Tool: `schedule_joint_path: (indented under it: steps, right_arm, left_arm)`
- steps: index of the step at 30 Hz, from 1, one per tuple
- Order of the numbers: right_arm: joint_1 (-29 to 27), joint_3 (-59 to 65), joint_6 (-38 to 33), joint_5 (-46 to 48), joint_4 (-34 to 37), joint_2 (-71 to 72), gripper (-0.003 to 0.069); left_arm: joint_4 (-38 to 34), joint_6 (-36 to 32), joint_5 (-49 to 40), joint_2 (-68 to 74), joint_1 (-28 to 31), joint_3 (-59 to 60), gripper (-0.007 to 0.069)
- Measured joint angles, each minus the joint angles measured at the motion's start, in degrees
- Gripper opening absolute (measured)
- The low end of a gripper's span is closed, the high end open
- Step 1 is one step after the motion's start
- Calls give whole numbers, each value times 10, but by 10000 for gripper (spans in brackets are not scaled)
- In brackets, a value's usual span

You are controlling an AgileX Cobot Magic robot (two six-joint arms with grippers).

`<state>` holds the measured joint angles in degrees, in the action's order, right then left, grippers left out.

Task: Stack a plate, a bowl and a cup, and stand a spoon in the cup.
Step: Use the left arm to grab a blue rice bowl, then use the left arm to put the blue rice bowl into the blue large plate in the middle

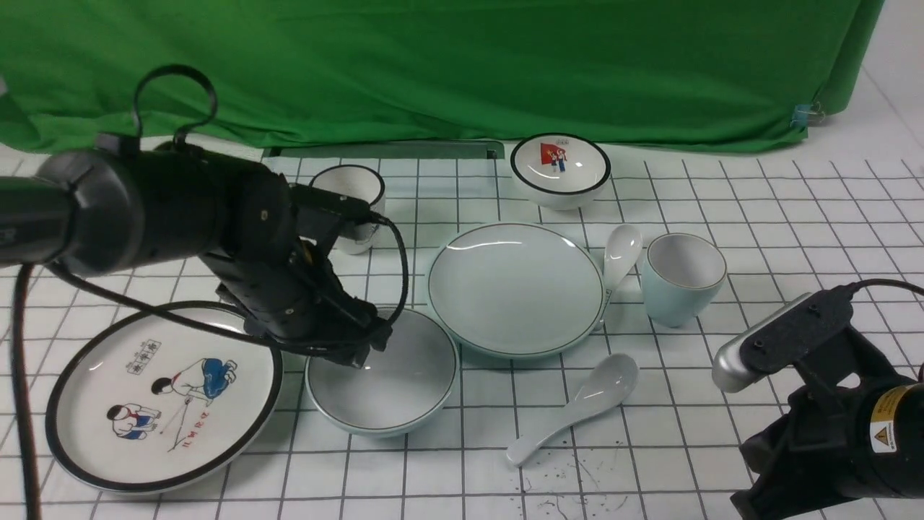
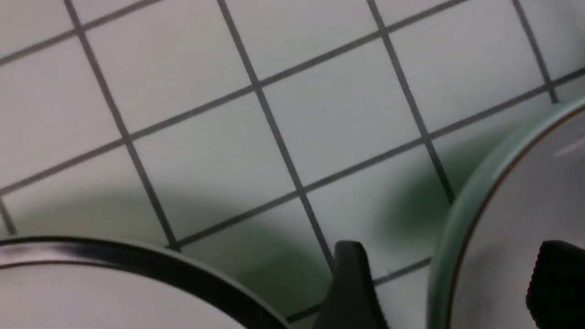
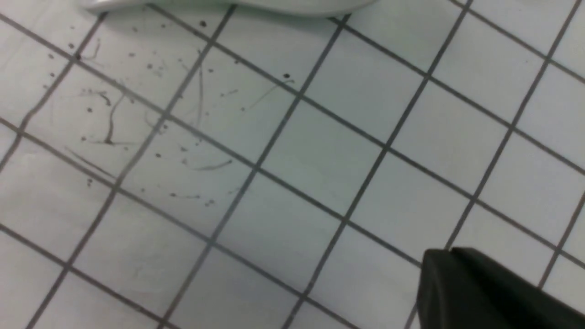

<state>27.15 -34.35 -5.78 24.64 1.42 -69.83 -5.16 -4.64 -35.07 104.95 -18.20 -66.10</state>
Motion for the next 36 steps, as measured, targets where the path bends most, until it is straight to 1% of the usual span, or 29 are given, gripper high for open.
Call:
schedule_joint_path:
  steps: [3, 5, 6, 9, 11, 12, 14, 15, 16, 18, 19, 20, 22, 24, 27, 36]
  right_arm:
    - [0, 0, 0, -1, 0, 0, 49]
    - [0, 0, 0, -2, 0, 0, 50]
    - [0, 0, 0, -2, 0, 0, 50]
    - [0, 0, 0, -3, 0, 0, 55]
    - [0, 0, 0, -5, 0, 0, 58]
    - [0, 0, 1, -14, 0, 0, 61]
    - [0, 0, 2, -29, 0, 0, 64]
    - [0, 0, 3, -32, 0, 0, 64]
    - [0, 0, 16, -40, 0, 0, 68]
    - [0, 0, 37, -45, 0, 0, 71]
    - [0, 0, 39, -45, 0, 0, 71]
    - [0, 0, 53, -46, 0, 0, 71]
    - [0, 0, 62, -47, 0, -1, 71]
    - [0, 0, 65, -47, 0, -1, 71]
    - [0, 0, 67, -47, 0, -1, 71]
    - [1, 0, 71, -47, 0, -1, 81]
  left_arm:
    - [-1, 1, -1, 12, 0, -1, 186]
    - [-8, -7, -2, 5, 0, -9, 78]
    - [-12, -16, -10, -1, 0, -13, 46]
    - [-24, -48, -49, -16, -2, -36, -1]
    - [-26, -60, -68, -25, -2, -51, -7]
    - [-45, -72, -80, -31, -1, -76, -7]
    - [-95, -95, -64, -37, 0, -116, -7]
    - [-101, -95, -61, -37, 0, -120, -7]
    - [-148, -123, -36, -34, -1, -151, -7]
    - [-216, -157, -14, -14, -1, -185, -7]
    - [-220, -159, -12, -14, -1, -188, -7]
    - [-243, -171, -2, 12, -1, -207, -7]
    - [-252, -178, 8, 40, -1, -222, -7]
    - [-267, -182, 17, 99, -1, -245, -7]
    - [-276, -182, 9, 151, -2, -264, -7]
    - [-279, -183, 15, 178, -12, -273, -6]
